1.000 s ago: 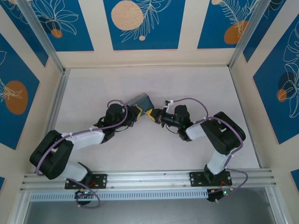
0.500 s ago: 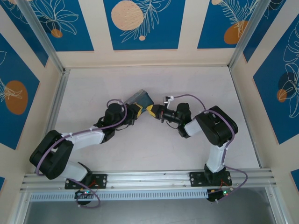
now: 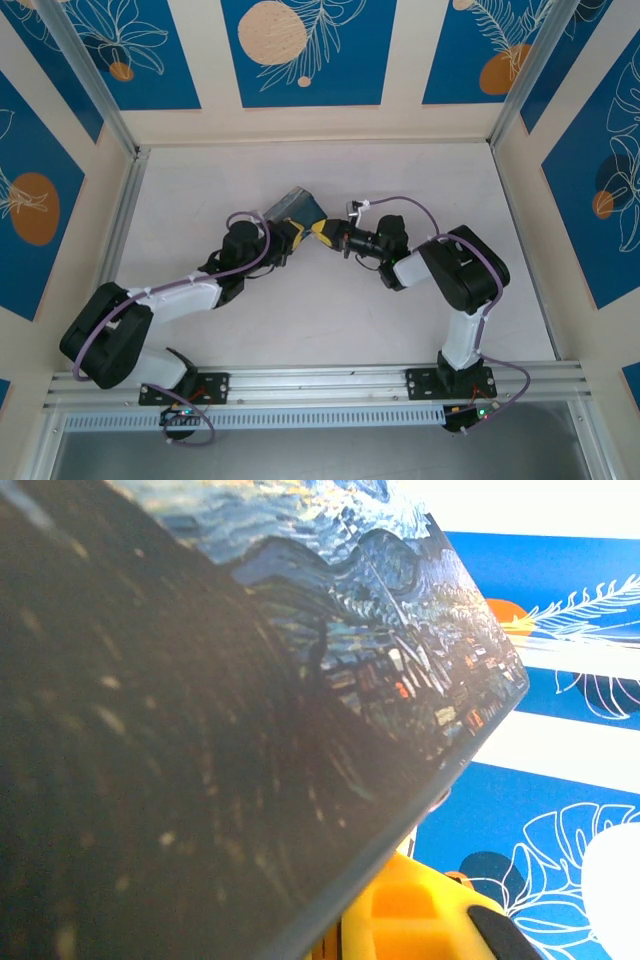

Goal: Unlock the padlock with the key

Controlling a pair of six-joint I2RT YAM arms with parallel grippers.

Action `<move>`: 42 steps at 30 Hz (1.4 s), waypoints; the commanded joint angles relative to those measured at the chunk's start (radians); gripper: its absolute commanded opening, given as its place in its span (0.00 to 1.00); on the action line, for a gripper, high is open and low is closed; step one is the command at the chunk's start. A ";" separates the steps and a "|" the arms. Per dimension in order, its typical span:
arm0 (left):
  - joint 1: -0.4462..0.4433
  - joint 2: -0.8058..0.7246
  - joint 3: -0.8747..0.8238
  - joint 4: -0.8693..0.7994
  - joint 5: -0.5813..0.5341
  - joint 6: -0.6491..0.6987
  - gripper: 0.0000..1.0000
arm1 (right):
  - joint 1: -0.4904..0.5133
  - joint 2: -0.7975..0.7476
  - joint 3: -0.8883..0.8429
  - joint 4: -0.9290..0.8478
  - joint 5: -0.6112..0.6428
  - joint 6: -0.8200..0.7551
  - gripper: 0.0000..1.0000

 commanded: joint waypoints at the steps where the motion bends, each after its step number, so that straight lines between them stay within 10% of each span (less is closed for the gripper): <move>1: -0.028 -0.027 0.007 0.140 0.108 -0.004 0.00 | 0.078 0.025 0.026 0.017 -0.001 -0.005 0.00; 42: -0.029 0.047 -0.003 0.353 0.111 -0.134 0.00 | 0.077 -0.155 -0.025 -0.065 0.062 0.056 0.00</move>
